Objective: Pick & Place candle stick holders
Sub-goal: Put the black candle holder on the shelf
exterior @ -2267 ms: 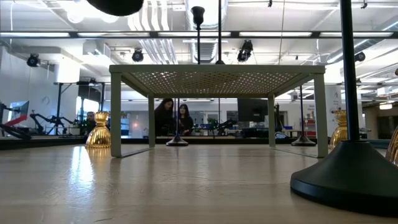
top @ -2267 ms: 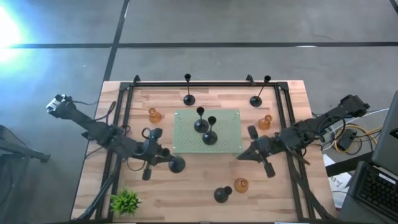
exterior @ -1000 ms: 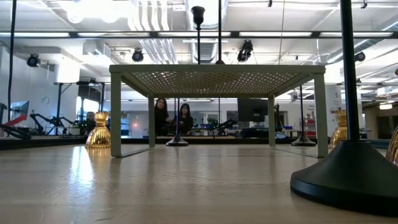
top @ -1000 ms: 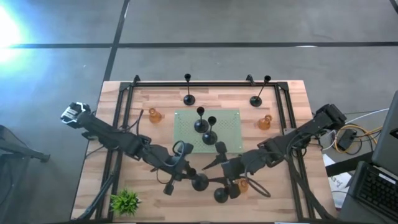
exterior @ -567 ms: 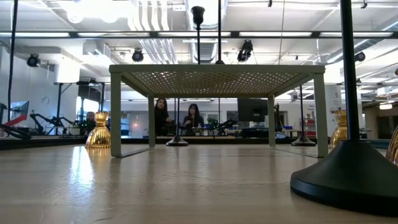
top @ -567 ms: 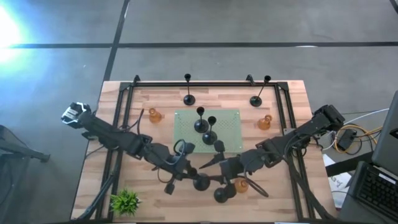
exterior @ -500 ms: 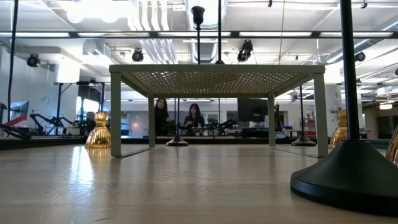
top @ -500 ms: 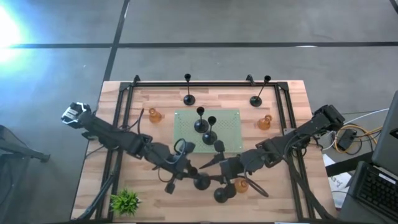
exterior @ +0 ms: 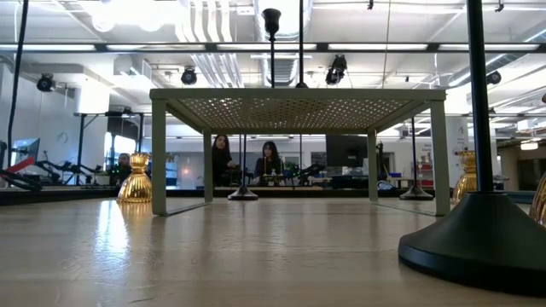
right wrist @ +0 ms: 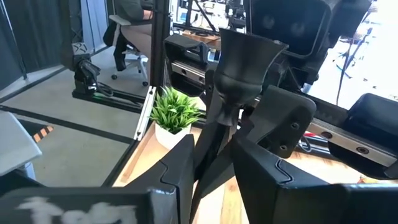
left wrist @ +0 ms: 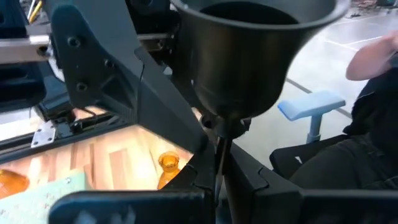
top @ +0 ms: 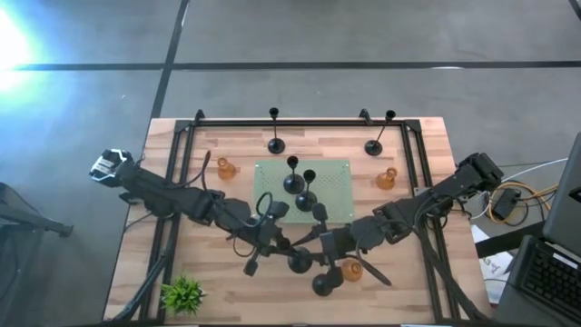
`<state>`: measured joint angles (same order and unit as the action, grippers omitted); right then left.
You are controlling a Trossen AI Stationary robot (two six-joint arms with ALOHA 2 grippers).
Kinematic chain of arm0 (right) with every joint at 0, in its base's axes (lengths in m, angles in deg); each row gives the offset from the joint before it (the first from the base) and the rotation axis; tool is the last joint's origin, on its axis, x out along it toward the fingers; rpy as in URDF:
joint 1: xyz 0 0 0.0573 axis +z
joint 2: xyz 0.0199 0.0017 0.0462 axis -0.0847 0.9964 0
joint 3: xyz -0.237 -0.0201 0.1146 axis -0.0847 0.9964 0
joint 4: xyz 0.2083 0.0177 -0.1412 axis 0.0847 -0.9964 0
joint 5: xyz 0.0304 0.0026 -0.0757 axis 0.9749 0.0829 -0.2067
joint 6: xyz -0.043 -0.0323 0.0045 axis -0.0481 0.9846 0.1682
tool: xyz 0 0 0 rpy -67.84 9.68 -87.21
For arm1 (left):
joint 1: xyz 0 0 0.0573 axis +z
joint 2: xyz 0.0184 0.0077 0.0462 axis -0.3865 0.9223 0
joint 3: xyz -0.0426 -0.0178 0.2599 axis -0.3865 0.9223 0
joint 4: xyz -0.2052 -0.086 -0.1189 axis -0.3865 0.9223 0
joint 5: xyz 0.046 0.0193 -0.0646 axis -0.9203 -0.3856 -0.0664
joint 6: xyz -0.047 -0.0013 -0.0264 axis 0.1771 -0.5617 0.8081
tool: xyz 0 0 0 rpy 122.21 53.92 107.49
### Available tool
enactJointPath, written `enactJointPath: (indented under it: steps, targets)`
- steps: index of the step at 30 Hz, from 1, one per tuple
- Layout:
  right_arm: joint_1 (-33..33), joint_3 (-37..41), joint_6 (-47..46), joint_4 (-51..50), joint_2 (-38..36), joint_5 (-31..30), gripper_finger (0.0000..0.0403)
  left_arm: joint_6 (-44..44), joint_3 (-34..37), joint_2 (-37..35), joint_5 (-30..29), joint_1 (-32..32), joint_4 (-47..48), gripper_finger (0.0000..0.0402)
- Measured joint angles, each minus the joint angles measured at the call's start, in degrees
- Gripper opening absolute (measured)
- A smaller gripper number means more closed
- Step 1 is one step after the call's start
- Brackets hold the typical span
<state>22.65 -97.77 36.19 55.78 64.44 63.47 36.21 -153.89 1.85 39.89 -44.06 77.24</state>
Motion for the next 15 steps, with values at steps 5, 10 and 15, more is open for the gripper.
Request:
enactJointPath:
  steps: [5, 10, 15]
  targets:
    - [-0.36, 0.02, 0.01, 0.58, 0.00, 0.01, 0.0093, -0.74, 0.00, 0.00, 0.05, 0.52, -0.21, 0.0016]
    - [-0.57, 0.06, -0.21, 0.68, 0.00, 0.03, 0.0095, -0.82, 0.00, 0.00, 0.95, 1.31, -0.29, 0.0016]
    - [-0.68, 0.11, -0.21, 0.52, 0.03, 0.18, 0.0089, -0.72, 0.00, 1.53, 2.81, 2.06, -1.48, 0.0016]
